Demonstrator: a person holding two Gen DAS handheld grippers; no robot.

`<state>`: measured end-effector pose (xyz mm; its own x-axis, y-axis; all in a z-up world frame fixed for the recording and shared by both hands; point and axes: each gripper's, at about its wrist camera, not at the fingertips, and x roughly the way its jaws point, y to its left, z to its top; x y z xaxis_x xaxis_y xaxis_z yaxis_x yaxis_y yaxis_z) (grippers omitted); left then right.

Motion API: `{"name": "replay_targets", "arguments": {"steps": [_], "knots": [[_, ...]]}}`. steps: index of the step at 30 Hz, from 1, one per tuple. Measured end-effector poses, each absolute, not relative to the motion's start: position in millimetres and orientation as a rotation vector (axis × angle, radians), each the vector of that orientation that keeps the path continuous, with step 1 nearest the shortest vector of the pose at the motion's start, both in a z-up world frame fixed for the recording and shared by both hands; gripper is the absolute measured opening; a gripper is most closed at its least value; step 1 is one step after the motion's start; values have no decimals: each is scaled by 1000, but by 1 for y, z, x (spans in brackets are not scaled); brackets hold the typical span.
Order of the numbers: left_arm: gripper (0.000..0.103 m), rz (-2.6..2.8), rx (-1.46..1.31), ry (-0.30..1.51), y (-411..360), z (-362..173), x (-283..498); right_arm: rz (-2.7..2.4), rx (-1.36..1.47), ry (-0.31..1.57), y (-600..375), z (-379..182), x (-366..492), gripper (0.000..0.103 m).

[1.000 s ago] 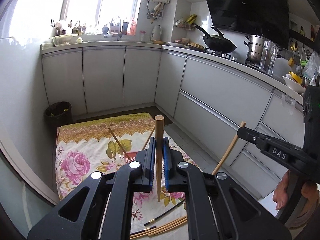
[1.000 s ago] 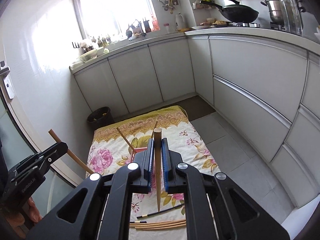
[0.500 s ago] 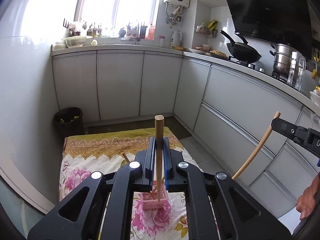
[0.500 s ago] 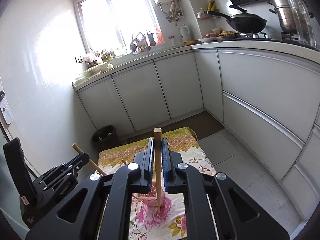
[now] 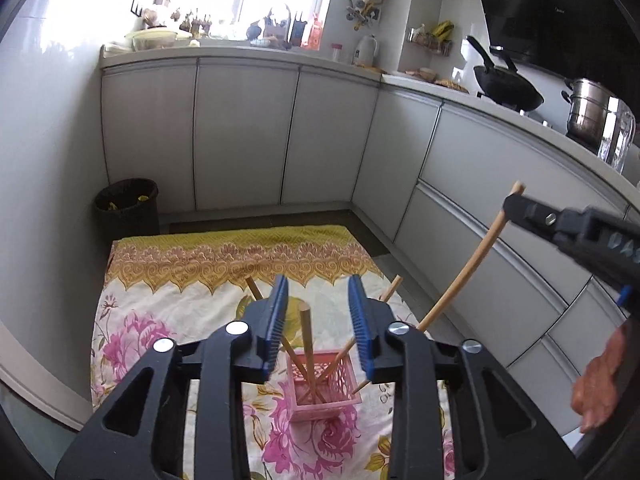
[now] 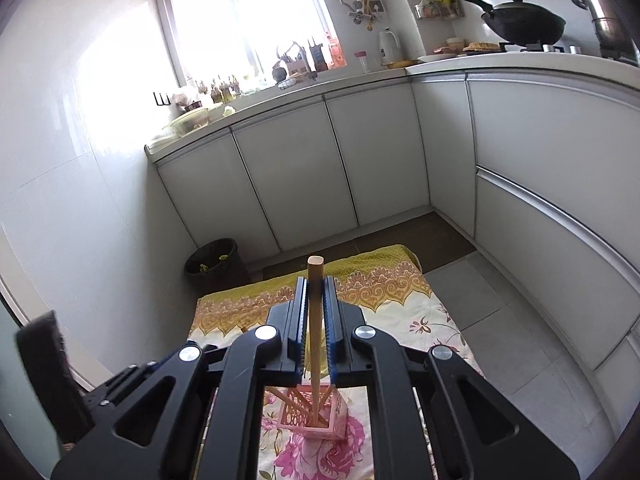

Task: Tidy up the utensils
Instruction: 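Lower both held chopsticks into the pink holder and open both tools, then grasp the black chopstick with the left tool while the right tool approaches wooden chopsticks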

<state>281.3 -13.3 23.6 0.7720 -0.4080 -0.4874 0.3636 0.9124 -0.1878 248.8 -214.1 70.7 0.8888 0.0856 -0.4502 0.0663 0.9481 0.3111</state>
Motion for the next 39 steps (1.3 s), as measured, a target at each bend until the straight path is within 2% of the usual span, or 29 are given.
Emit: {"name": "replay_targets", "arguments": {"steps": [9,18,19,20,22,24,26,29,31,33,36,38,39], "knots": [[33,-369,-253,350,43,68,235,12,344,526,-201,39,276,8],[34,-345,-329,400,72,48,236,5,317,601,-178,-6,299,9],[34,-345,-331,406,73,46,236,1,310,607,-175,-10,300,17],[35,-345,-340,400,76,47,236,2,309,610,-173,-13,300,34],[36,-347,-345,392,81,48,235,1,320,597,-171,-14,297,54],[39,-346,-347,386,83,49,233,-1,330,581,-171,-12,294,58],[40,-345,-352,384,85,49,231,-8,330,570,-172,-8,291,73],[44,-354,-355,390,85,50,230,-29,346,538,-177,-2,282,88],[48,-357,-353,389,84,50,227,-46,358,527,-182,2,275,95],[54,-359,-345,386,82,52,224,-68,361,522,-187,5,269,96],[67,-360,-333,379,78,55,217,-109,358,530,-198,8,256,96],[88,-358,-323,376,76,56,212,-130,367,538,-207,10,247,96],[93,-362,-313,379,74,57,210,-140,374,548,-213,9,241,96]]}}
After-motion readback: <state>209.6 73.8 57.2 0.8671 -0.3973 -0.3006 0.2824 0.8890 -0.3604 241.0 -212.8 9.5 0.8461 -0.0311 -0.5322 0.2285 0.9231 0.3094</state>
